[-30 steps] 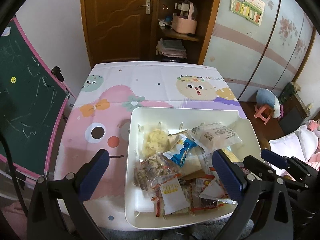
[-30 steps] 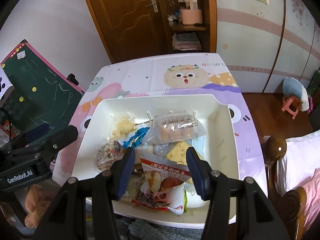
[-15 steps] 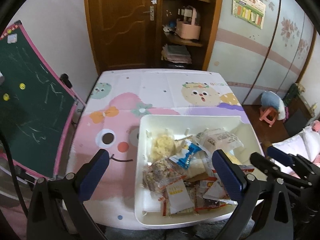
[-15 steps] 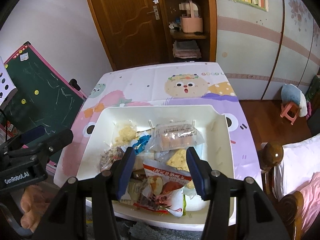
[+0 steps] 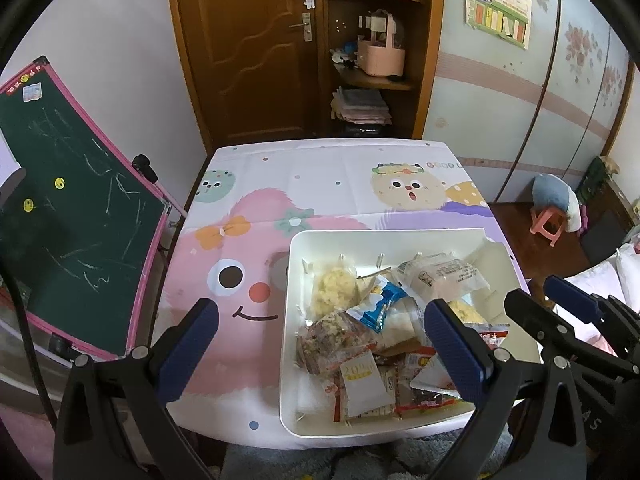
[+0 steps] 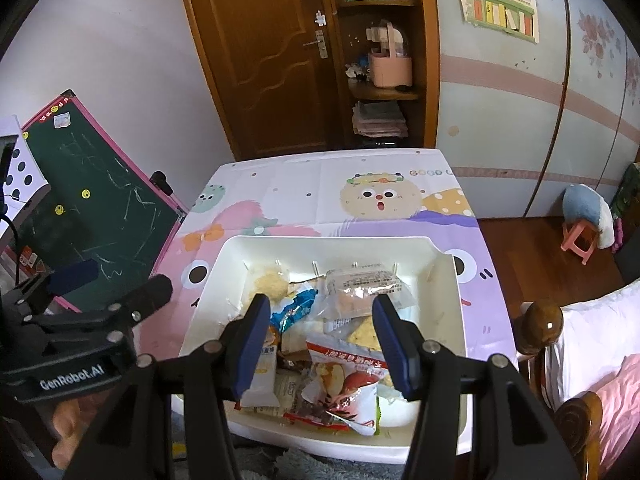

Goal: Organize snacks

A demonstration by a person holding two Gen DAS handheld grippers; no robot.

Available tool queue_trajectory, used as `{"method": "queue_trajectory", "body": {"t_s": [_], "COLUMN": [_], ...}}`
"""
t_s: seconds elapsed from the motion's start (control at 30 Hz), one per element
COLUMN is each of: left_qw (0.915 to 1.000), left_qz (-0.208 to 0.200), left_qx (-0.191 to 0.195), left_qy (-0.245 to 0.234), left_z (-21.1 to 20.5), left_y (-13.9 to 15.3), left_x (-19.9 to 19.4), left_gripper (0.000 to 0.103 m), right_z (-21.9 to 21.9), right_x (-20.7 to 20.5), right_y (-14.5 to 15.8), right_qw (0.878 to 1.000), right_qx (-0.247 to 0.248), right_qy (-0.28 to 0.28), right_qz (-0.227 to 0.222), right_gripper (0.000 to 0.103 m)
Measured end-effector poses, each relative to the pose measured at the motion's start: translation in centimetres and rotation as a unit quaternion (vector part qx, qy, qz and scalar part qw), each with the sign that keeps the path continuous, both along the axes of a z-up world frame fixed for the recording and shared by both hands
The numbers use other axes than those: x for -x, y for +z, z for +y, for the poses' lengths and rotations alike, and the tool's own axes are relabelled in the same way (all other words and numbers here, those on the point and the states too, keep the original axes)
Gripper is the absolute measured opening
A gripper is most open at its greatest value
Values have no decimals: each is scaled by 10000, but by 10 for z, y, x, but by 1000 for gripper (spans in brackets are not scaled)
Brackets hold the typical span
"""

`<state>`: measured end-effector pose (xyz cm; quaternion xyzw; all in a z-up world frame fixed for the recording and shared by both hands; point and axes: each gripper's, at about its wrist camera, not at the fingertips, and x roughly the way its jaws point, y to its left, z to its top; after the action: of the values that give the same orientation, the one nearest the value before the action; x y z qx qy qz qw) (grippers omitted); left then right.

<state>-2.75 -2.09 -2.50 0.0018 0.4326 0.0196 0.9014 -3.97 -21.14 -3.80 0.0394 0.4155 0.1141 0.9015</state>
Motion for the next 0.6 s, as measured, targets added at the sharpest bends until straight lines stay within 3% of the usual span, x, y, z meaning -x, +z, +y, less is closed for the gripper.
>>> {"method": "queue_trajectory", "body": {"t_s": [0.2,0.6], "left_qw": [9999,9998], "left_qz": [58,99], "left_qx": [61,-28], "left_qy": [103,159], "left_z": [2,2], "left_y": [-3,-9], "left_x": [-1,-2], "left_gripper": [102,102], "right_z": [-2,1], "right_x": [1,1], "right_y": [1,1], "right_qw": [10000,9999], "right_qx": [5,62], "right_qy": [-73,-103], "right_qz": [-21,-31], "right_gripper": [61,65]}}
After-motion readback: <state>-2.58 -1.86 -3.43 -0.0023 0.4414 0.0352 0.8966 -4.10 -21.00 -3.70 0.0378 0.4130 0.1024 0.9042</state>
